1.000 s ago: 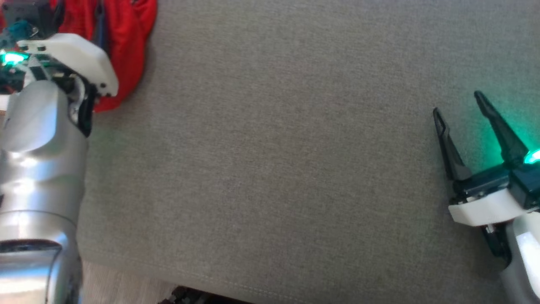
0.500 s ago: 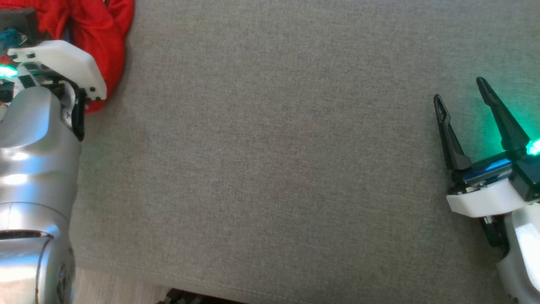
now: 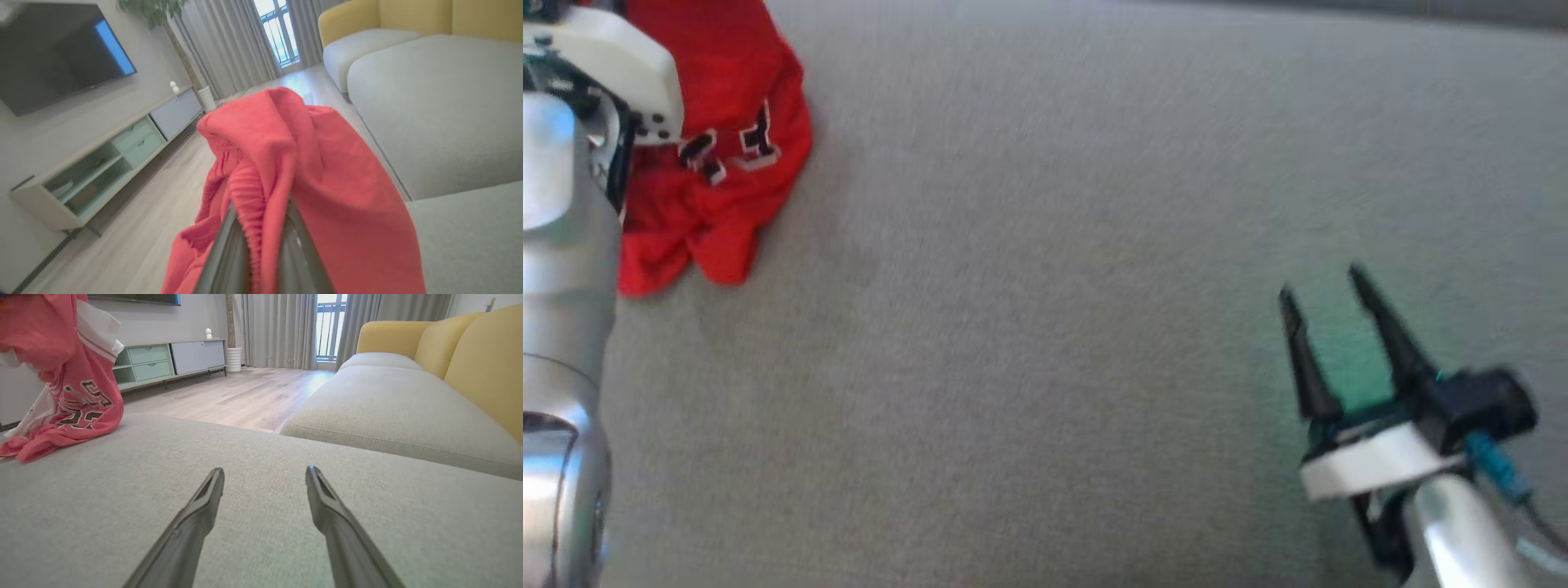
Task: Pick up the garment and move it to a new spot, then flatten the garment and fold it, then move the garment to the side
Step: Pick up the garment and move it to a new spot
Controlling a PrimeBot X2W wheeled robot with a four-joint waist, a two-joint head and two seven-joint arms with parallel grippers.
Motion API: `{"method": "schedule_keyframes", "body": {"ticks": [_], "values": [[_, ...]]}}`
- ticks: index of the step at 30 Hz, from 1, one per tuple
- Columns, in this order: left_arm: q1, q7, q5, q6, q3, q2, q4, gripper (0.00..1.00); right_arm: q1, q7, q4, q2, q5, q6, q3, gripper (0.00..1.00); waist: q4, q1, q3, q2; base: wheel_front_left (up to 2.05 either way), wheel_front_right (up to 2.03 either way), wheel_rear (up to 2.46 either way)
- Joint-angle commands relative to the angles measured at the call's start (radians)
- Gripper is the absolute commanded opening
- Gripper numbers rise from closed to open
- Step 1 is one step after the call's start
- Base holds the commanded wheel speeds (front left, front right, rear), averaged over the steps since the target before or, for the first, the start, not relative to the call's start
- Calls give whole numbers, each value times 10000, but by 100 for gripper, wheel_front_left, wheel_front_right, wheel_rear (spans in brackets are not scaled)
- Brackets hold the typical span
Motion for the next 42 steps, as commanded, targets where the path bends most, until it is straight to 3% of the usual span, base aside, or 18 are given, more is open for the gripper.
{"method": "schedule_keyframes", "body": {"ticks": [1,8,12,19,28,35,42], "values": [[-668,-91,82,-79,-44,674,-512,0,302,8,-195,194,70,-9,223,100,-813,1,-1580,0,0,0,0],[-895,104,-121,-275,-826,453,-1393,0,1100,8,-144,652,50,-9,175,100,-1895,1,-2988,0,0,0,0],[-759,356,-944,-283,-1708,137,-2280,0,1316,8,-186,788,25,-9,103,100,-2509,1,-3352,0,0,0,0],[-74,1142,-2788,-286,-3019,308,-4504,0,1509,8,-228,929,4,-9,118,100,-3570,1,-3581,0,0,0,0],[1407,1843,-4077,-286,-3848,175,-6605,0,1476,8,-253,984,11,-9,187,100,-4628,1,-3243,0,0,0,0],[3267,2030,-4371,-230,-4832,-682,-7035,0,1292,8,-284,1013,74,-9,310,100,-5371,1,-2430,0,0,0,0],[4846,1468,-4458,-16,-5572,-1582,-6460,0,981,8,-336,1038,159,-9,272,100,-5526,1,-1671,0,0,0,0]]}}
